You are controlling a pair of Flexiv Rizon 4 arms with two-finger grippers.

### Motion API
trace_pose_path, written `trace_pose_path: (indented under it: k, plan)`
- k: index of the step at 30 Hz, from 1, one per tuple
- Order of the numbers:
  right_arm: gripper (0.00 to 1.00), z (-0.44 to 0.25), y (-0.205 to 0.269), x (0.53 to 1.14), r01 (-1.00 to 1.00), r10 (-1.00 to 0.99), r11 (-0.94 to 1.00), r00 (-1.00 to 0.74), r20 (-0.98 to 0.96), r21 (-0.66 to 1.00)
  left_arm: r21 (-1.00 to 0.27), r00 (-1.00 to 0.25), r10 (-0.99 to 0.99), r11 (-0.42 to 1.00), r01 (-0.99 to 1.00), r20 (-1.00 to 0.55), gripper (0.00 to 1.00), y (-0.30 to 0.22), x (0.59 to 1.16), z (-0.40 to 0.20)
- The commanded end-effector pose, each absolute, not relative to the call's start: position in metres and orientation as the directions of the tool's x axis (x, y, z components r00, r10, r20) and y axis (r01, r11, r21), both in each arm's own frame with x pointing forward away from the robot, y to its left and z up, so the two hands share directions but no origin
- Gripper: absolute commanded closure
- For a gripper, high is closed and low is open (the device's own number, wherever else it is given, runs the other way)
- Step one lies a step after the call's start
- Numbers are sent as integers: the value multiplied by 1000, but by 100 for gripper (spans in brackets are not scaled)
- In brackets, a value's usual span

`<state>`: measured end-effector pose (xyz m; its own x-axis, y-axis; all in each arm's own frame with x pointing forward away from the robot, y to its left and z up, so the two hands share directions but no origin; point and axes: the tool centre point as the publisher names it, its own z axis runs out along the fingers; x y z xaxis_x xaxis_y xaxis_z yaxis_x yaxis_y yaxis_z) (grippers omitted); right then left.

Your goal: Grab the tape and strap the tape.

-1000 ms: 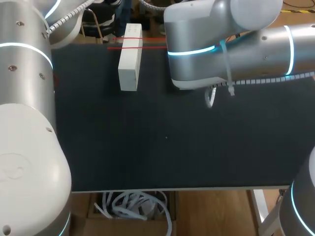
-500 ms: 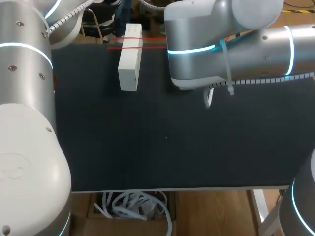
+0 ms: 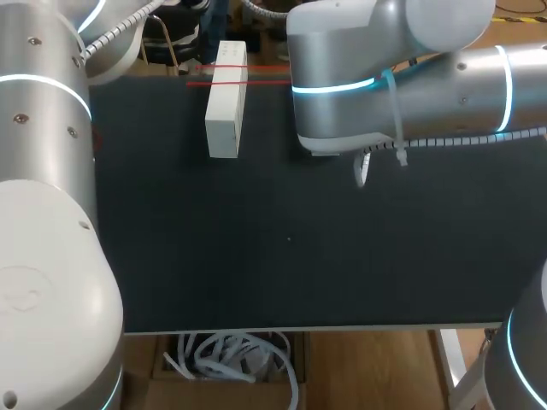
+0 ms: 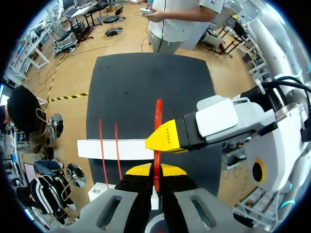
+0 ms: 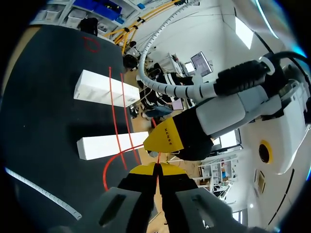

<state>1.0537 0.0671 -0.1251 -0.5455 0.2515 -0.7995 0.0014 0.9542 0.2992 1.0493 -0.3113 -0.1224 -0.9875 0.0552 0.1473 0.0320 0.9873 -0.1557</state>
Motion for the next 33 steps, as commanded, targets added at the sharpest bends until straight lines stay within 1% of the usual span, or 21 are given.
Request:
trace_pose_path:
  k: [1,33]
  plan:
    - [100,-124,66,1052,-7,254,952,-548,-797,307,-149,-987,55,988,32,153,100,-313,1051,-120]
    - [100,-119,70,1057,-64,277,930,-524,-805,362,-149,-987,55,988,32,153,100,-313,1051,-120]
